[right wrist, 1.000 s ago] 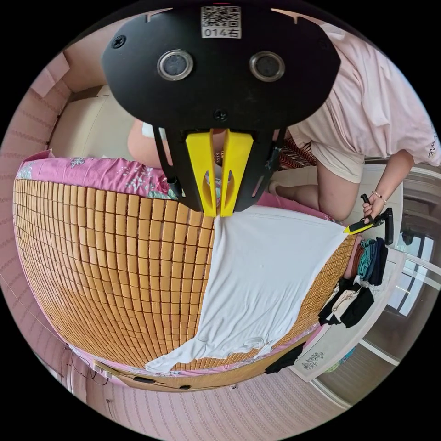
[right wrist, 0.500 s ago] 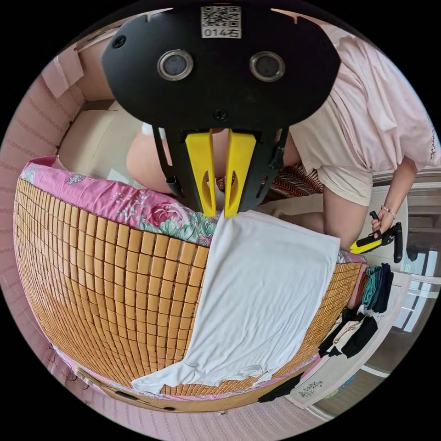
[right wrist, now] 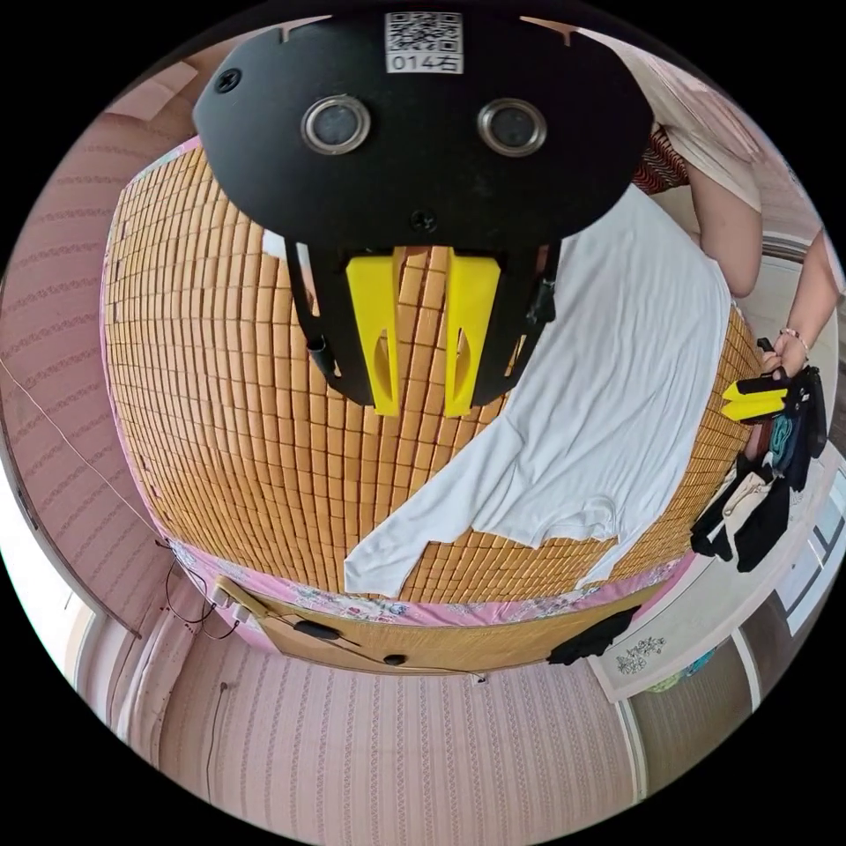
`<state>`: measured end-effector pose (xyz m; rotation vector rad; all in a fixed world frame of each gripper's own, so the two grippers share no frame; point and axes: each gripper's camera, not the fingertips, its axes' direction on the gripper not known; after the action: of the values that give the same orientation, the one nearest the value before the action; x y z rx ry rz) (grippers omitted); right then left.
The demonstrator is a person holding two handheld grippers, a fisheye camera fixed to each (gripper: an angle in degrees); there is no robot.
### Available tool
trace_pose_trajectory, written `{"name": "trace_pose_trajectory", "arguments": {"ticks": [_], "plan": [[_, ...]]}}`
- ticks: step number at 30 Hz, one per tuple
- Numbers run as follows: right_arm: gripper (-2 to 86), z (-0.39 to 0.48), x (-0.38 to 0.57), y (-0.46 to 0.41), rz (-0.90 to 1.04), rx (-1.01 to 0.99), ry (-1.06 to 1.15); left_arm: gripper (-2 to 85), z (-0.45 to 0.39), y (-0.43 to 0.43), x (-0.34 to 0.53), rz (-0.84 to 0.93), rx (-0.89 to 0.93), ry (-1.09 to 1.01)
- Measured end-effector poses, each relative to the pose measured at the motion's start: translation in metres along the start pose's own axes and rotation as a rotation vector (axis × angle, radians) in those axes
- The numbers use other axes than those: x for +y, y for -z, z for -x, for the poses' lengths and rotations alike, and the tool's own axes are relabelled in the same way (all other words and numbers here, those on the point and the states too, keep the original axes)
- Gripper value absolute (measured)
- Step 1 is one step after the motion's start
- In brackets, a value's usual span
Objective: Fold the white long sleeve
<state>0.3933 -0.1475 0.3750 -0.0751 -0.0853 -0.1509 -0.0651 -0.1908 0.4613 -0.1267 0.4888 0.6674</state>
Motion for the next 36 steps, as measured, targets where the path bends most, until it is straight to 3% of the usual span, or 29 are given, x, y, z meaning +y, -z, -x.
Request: {"name": "trace_pose_trajectory", "arguments": {"ticks": [5,10,16,20,23,27,32,35,36], "plan": [[10.5,-0.029,-0.109,-0.090,-0.011,0.059,-0.110,6.8,0.001,-0.082,-0.110,-0.013,0.034,-0.066],[6.5,-0.046,-0.131,-0.149,0.090,0.018,-0.218,7.5,-0.005,-0.138,-0.165,0.030,0.094,-0.071],[0.2,-0.055,-0.051,-0.042,-0.109,-0.002,-0.159,7.6,-0.014,-0.151,-0.193,0.076,0.126,-0.066],[1.4,-0.069,0.037,0.050,-0.018,-0.097,-0.285,7.6,-0.029,-0.156,-0.220,0.106,0.138,-0.057],[3.0,-0.084,0.084,0.071,0.088,-0.081,-0.360,7.7,-0.042,-0.177,-0.249,0.158,0.133,-0.083],[5.2,-0.111,0.106,0.073,0.099,0.019,-0.450,7.9,-0.059,-0.213,-0.287,0.196,0.106,-0.114],[6.5,-0.127,0.097,0.013,0.167,0.089,-0.520,8.9,-0.083,-0.261,-0.315,0.238,0.073,-0.164],[4.0,-0.115,0.105,0.000,0.171,0.158,-0.546,8.5,-0.094,-0.294,-0.317,0.311,0.018,-0.200],[3.0,-0.110,0.107,0.002,0.174,0.176,-0.527,7.8,-0.098,-0.294,-0.315,0.260,0.007,-0.222]]}}
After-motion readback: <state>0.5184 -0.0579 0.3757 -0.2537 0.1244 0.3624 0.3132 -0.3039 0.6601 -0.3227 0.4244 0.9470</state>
